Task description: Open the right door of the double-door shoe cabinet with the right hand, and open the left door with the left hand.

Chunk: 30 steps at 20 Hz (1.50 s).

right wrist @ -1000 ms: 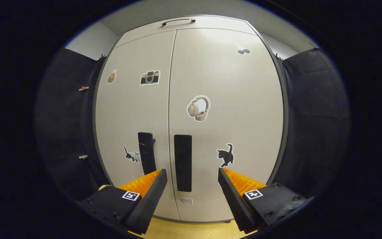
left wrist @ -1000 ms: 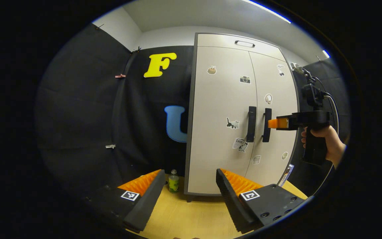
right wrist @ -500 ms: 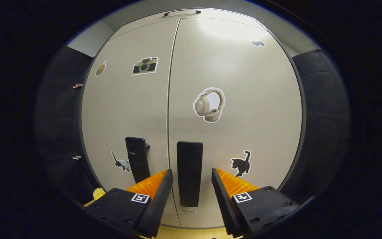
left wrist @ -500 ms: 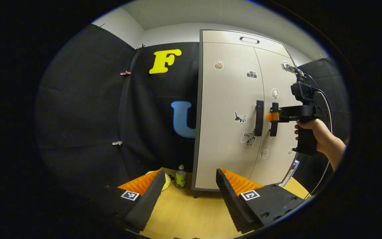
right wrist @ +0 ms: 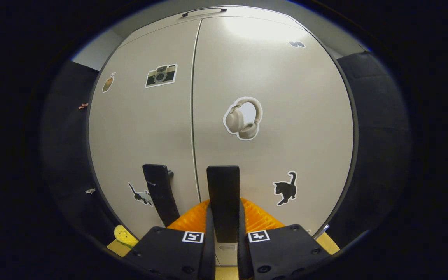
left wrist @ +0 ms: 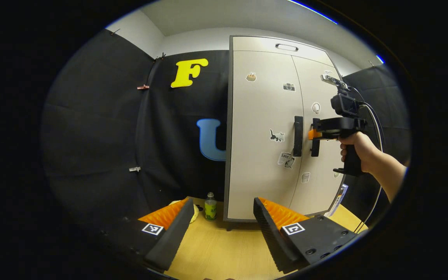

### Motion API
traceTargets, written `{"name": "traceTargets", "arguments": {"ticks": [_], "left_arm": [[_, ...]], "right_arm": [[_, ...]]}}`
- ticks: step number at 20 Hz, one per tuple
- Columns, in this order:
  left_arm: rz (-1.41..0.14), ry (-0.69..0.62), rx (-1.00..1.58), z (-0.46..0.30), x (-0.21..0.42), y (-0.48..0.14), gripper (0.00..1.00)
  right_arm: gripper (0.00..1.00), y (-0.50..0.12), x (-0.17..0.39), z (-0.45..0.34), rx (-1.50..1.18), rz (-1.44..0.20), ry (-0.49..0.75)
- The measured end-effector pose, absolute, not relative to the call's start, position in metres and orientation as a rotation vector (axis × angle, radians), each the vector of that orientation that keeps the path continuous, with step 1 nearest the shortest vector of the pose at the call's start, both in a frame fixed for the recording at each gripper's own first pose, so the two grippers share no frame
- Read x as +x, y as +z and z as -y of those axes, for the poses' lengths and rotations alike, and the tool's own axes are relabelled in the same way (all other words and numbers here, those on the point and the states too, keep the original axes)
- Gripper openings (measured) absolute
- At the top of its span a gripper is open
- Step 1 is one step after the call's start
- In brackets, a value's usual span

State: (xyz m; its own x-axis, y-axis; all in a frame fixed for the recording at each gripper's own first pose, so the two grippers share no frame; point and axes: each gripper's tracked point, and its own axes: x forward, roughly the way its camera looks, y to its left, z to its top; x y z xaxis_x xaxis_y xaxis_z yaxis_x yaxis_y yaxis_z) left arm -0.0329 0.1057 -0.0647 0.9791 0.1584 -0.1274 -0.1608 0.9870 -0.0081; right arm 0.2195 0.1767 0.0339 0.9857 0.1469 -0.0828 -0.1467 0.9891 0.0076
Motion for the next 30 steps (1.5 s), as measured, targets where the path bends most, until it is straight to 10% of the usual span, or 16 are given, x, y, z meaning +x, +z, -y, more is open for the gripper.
{"name": "traceTargets", "arguments": {"ticks": [30], "left_arm": [[-0.124,0.15,-0.005,0.038,-0.093,-0.054,0.95]], "right_arm": [[0.17,0.046,0.115,-0.088,0.069,-0.051,0.399]]}}
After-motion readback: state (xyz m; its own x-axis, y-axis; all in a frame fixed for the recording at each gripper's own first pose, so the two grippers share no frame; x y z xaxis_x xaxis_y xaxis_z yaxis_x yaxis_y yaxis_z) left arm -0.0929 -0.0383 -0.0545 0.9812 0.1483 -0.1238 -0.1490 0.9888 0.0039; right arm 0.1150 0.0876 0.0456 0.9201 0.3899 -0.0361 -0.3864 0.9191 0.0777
